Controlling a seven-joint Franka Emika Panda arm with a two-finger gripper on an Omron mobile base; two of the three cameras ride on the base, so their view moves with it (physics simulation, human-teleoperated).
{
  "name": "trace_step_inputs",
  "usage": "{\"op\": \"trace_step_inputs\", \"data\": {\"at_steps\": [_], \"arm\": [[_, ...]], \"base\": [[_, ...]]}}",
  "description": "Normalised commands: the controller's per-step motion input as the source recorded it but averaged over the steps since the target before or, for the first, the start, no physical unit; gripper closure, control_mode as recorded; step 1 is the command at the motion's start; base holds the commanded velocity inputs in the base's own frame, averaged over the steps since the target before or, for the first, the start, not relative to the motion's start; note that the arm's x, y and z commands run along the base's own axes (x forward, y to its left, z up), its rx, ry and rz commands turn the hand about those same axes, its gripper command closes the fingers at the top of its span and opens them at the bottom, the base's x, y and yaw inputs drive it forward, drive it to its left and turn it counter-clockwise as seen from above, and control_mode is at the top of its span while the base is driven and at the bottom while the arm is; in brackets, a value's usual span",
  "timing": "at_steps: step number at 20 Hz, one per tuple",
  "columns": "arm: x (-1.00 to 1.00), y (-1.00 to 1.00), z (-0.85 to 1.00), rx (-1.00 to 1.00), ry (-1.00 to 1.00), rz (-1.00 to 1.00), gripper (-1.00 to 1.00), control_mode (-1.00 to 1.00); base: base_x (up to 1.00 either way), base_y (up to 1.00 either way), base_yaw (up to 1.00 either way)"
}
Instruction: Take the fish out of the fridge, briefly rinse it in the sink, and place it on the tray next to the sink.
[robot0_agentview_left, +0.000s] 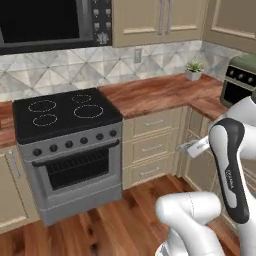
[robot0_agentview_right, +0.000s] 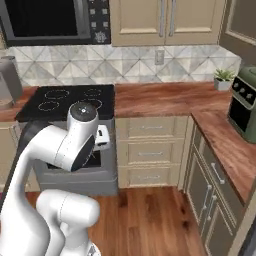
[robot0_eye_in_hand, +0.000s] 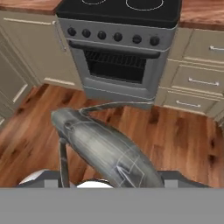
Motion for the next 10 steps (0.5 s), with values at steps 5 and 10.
{"op": "trace_step_inputs", "data": {"at_steps": [5, 10], "arm": [[0.00, 0.00, 0.00, 0.00, 0.00, 0.00, 1.00, 1.00], [0.00, 0.00, 0.00, 0.00, 0.00, 0.00, 1.00, 1.00]], "base": [[-0.03, 0.10, 0.99], [-0.03, 0.10, 0.99]]}}
